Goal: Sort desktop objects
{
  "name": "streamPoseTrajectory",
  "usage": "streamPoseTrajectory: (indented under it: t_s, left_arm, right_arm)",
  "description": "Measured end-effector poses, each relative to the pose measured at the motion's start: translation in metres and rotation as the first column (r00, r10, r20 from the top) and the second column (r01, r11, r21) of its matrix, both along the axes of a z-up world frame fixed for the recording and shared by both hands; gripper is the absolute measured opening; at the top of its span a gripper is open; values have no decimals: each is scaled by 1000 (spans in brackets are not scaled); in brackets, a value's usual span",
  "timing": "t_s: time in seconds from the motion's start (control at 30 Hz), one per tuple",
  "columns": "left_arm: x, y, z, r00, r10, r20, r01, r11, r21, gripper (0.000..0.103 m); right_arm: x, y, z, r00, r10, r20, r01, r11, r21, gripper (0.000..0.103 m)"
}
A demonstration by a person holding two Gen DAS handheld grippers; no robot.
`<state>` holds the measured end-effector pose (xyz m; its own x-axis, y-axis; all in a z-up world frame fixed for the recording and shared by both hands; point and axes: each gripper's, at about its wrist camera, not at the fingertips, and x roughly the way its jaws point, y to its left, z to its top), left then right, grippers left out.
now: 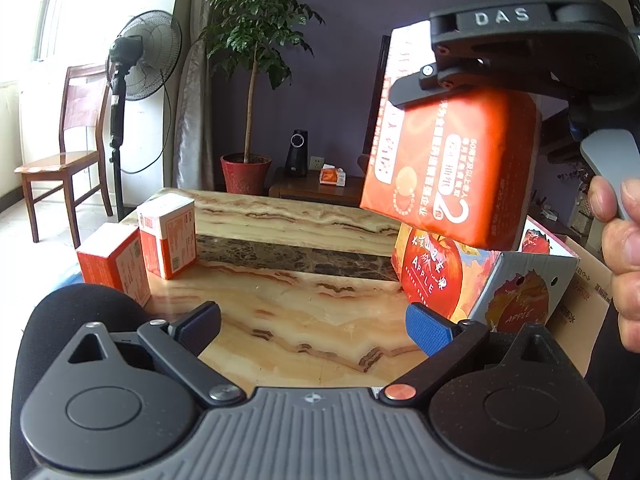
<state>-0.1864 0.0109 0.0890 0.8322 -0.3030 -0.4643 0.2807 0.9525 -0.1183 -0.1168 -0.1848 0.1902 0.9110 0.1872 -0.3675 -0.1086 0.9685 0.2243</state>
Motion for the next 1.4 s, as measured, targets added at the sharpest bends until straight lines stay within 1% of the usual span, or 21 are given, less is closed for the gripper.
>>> streamPoseTrajectory:
  t_s: [0.1, 0.23, 0.27, 0.37, 0.4, 0.43, 0.57, 0.87, 1.1, 1.4]
  left_arm:
    - [2, 4, 4, 999, 22, -49, -23, 1000, -9, 99]
    - [4, 2, 10, 989, 44, -138, -37, 998, 52, 96]
    - [2, 0, 12, 989, 53, -138, -42, 996, 83, 96]
    - [-12, -11, 22, 996, 60, -67, -46, 981, 188, 96]
    - [-16, -13, 27, 997, 59, -51, -47, 977, 210, 96]
    - [-19, -14, 32, 997, 55, -51, -43, 976, 214, 96]
    - [-25, -15, 52, 996, 21, -86, -3, 980, 200, 96]
    - [-51, -24, 92, 998, -28, -63, 36, 991, 130, 97]
    - [-60, -28, 104, 996, -51, -68, 57, 994, 94, 97]
    - [-67, -31, 111, 996, -69, -62, 74, 995, 74, 97]
  right_arm:
    - [0, -1, 0, 1000, -3, -1, 3, 1000, -9, 77]
    - [1, -1, -1, 1000, -2, 0, 2, 1000, -15, 77]
    - [1, -1, -1, 1000, 0, 1, 0, 1000, -19, 77]
    - [1, -2, 0, 1000, 1, 3, -1, 1000, -26, 77]
    - [0, -4, 0, 1000, -3, 4, 3, 1000, -22, 77]
    - [0, -6, 0, 1000, -9, 5, 9, 1000, -17, 77]
    - [-1, -14, 1, 999, -32, 10, 32, 999, 0, 77]
    - [-5, -24, 0, 999, -50, 9, 50, 999, 5, 77]
    - [-5, -20, 0, 999, -39, 9, 39, 999, -9, 77]
    - [-4, -18, 0, 999, -39, 2, 39, 999, -13, 77]
